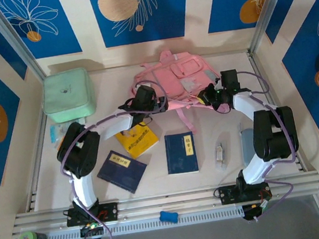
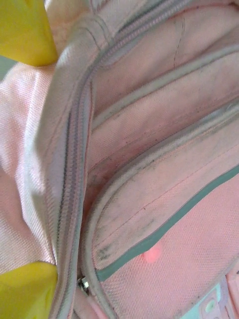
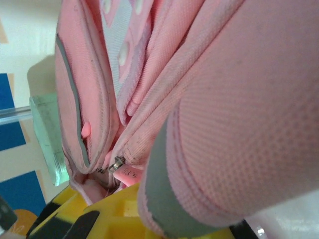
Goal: Pack the student bag
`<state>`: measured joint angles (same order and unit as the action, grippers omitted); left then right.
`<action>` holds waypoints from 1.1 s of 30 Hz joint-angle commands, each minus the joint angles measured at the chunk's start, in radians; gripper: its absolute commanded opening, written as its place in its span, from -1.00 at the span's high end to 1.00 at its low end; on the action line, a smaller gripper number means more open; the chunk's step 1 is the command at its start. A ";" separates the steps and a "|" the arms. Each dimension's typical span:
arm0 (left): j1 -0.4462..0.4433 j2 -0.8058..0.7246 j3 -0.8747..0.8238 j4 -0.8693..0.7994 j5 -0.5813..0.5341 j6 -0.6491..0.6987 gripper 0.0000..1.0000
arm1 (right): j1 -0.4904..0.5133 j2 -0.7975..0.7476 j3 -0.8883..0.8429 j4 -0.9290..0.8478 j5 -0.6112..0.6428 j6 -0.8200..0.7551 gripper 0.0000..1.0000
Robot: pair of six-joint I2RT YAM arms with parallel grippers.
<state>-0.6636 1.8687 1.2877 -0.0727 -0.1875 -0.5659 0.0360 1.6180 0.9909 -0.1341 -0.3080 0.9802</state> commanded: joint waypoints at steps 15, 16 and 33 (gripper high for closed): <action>-0.376 -0.069 0.090 -0.114 -0.032 -0.074 -0.74 | 0.083 -0.161 -0.023 -0.032 0.107 0.194 1.00; -0.391 -0.038 0.120 -0.113 -0.049 -0.069 -0.72 | 0.085 -0.162 -0.026 -0.028 0.107 0.202 1.00; -0.359 0.229 0.348 -0.169 -0.200 -0.125 -0.11 | 0.088 -0.132 0.013 -0.031 0.062 0.227 1.00</action>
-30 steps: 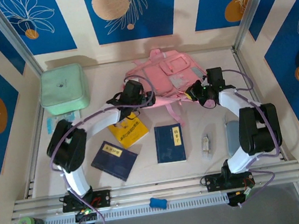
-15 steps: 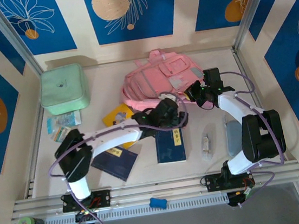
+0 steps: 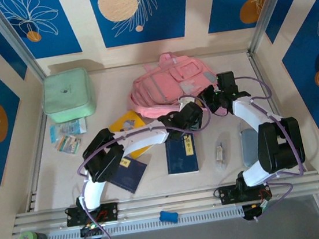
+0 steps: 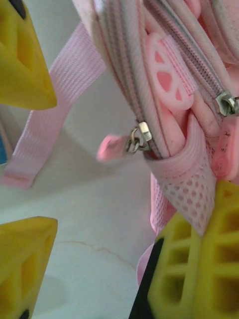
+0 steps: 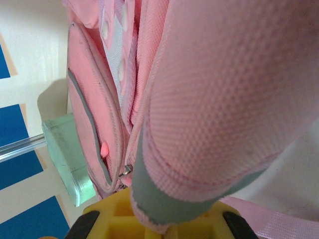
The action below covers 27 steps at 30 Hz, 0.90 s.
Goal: Pack the student bag
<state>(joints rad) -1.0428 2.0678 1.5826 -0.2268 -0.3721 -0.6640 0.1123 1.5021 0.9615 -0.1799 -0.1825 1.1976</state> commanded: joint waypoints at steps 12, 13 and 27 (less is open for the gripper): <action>0.060 0.072 0.108 0.111 0.010 0.041 0.14 | 0.002 -0.028 0.025 0.020 -0.090 -0.014 1.00; 0.061 0.072 0.110 0.126 0.017 0.060 0.18 | -0.003 -0.031 0.016 0.018 -0.091 -0.015 1.00; 0.075 0.013 0.053 0.167 0.055 0.174 1.00 | -0.079 -0.034 0.033 -0.013 -0.171 -0.114 1.00</action>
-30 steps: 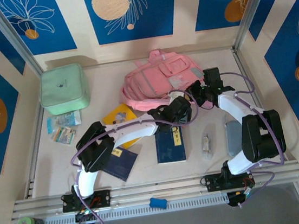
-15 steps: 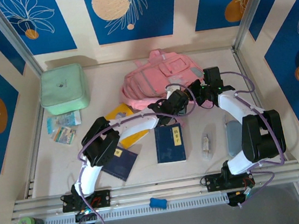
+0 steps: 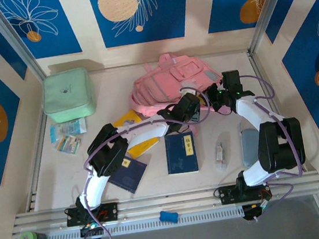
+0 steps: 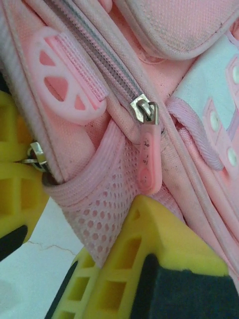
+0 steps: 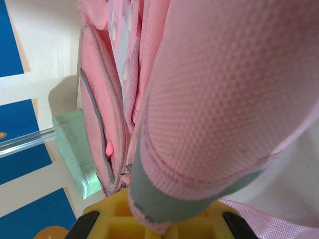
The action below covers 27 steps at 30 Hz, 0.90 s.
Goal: Pack the student bag
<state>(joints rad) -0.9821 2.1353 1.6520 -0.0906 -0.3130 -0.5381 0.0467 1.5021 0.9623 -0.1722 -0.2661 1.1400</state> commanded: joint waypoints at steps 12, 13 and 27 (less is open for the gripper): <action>0.048 -0.253 -0.293 -0.099 -0.053 0.057 1.00 | -0.174 0.127 0.255 -0.140 -0.143 -0.189 1.00; 0.049 -0.259 -0.299 -0.098 -0.031 0.068 1.00 | -0.183 0.145 0.271 -0.147 -0.153 -0.201 1.00; 0.048 -0.206 -0.154 -0.124 0.094 0.058 1.00 | -0.105 -0.101 -0.103 -0.076 -0.263 -0.141 -0.54</action>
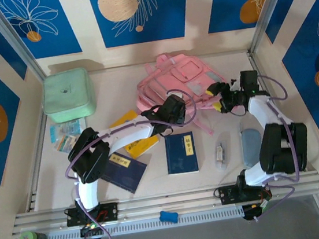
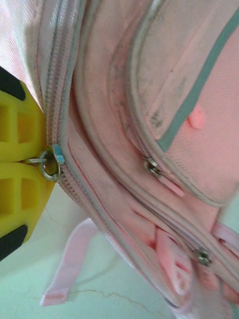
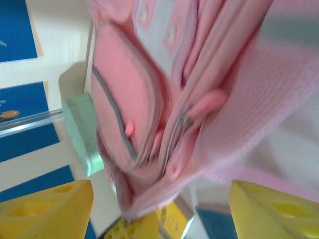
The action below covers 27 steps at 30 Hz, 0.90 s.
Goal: Pack the student bag
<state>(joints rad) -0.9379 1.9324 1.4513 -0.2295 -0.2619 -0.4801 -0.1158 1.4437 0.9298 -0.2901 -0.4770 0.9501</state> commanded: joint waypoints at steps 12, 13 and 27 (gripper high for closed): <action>0.001 -0.035 0.029 0.021 0.073 -0.022 1.00 | 0.227 0.197 0.004 0.255 0.047 0.212 -0.23; 0.001 -0.040 0.025 0.024 0.073 -0.019 1.00 | 0.228 0.221 0.033 0.223 0.057 0.179 -0.10; 0.005 -0.196 -0.173 -0.179 -0.073 0.017 1.00 | 0.026 0.305 0.298 -0.052 0.006 -0.182 1.00</action>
<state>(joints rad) -0.9360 1.8084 1.3270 -0.2565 -0.2676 -0.4797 -0.0025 1.7248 1.1164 -0.3431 -0.5182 0.8722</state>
